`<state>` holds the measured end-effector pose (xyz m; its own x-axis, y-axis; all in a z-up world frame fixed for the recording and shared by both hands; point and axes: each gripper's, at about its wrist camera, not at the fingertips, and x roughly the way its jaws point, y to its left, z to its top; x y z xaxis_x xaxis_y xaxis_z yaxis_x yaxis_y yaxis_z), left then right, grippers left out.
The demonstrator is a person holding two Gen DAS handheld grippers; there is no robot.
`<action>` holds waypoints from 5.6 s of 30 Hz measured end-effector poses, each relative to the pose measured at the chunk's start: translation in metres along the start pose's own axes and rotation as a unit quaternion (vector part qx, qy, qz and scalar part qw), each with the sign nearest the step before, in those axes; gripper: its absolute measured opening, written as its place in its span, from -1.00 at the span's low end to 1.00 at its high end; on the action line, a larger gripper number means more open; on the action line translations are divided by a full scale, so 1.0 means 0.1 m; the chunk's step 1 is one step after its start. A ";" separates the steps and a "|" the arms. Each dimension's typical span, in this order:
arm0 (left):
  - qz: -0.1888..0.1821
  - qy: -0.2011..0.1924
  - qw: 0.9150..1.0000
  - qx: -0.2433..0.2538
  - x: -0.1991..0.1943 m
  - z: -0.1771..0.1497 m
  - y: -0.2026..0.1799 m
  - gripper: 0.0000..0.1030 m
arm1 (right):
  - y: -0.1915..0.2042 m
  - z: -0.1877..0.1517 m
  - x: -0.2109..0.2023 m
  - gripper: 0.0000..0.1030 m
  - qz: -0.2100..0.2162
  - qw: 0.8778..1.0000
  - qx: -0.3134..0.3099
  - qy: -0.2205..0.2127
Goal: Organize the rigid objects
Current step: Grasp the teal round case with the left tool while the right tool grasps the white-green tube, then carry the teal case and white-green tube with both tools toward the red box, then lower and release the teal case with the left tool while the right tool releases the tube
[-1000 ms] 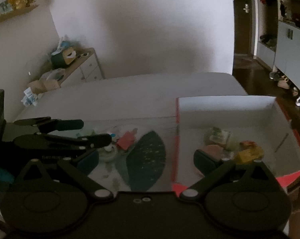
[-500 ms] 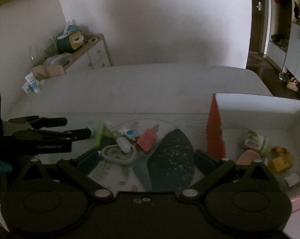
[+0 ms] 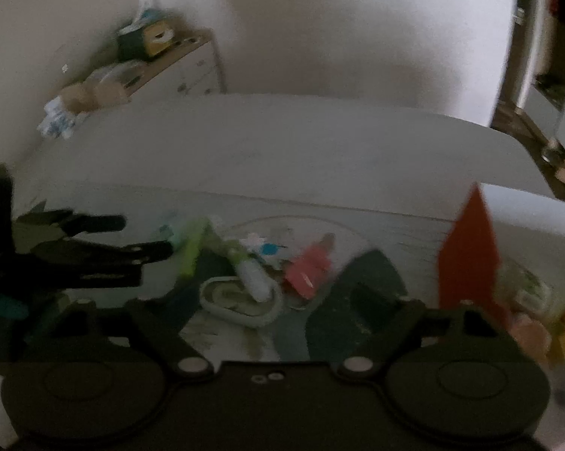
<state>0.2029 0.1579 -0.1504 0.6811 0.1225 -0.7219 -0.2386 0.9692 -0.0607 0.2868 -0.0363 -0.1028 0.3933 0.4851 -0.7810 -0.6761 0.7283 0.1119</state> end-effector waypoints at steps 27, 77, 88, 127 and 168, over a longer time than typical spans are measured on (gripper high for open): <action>-0.014 0.000 1.000 0.011 0.38 -0.02 0.07 0.31 | 0.42 0.25 0.92 -0.36 0.004 0.993 -0.099 0.056; -0.046 -0.036 0.996 0.074 -0.76 0.47 -1.07 -0.24 | -0.20 0.02 -0.75 -0.63 -0.019 0.998 0.002 -0.056; -0.051 -0.036 0.995 0.077 -0.78 0.60 -1.83 -0.24 | -0.89 -0.18 -1.10 -0.63 -0.024 0.997 0.029 -0.072; -0.053 0.060 0.983 0.166 0.45 0.91 -4.13 -0.25 | -2.98 -0.72 -0.84 -0.63 -0.060 0.997 0.056 -0.006; -0.050 0.120 0.980 0.152 0.77 1.03 -4.19 0.09 | -3.04 -0.77 -0.68 -0.27 -0.042 0.997 0.038 0.047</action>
<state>0.4267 -0.2167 -0.1094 0.4990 0.0052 -0.8666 0.0633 0.9971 0.0424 0.4177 -0.3274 -0.1309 0.3840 0.3757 -0.8434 -0.5918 0.8013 0.0875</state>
